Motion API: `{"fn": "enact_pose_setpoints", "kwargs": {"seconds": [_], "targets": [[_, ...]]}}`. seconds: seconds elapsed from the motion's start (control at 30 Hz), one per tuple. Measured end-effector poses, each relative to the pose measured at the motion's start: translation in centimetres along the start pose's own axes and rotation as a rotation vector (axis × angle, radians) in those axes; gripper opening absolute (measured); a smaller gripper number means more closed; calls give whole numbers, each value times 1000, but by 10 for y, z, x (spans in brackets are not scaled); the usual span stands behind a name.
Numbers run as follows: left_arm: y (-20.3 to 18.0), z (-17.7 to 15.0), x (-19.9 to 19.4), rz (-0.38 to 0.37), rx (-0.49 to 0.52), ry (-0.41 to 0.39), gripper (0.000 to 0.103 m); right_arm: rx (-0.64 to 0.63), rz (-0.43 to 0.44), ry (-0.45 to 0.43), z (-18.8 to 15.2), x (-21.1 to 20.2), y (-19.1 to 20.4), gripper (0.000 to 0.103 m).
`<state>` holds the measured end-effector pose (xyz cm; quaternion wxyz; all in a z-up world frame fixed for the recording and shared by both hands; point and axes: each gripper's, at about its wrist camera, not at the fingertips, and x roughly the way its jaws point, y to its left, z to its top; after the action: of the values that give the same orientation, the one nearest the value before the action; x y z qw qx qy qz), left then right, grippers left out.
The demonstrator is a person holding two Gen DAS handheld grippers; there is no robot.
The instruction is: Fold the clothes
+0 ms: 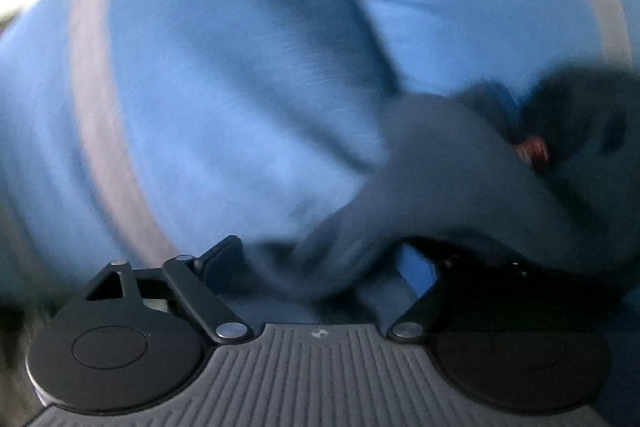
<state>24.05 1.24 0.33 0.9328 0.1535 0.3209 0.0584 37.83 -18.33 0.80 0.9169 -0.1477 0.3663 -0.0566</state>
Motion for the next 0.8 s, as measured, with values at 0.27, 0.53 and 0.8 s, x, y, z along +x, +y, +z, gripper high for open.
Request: {"fn": "enact_pose_setpoints", "kwargs": {"seconds": [0.27,0.53,0.8], "targets": [[55,-16,-117,-78,-95,-13,85,44,170,11,-47,-114,-47,103],[101,-31,-249,-165,-57,-78,85,-18,321,-20,-90,-234,-74,103],[138,-45,-337,-289,-119,-30,85,-109,476,-61,-102,-340,-97,103]]}}
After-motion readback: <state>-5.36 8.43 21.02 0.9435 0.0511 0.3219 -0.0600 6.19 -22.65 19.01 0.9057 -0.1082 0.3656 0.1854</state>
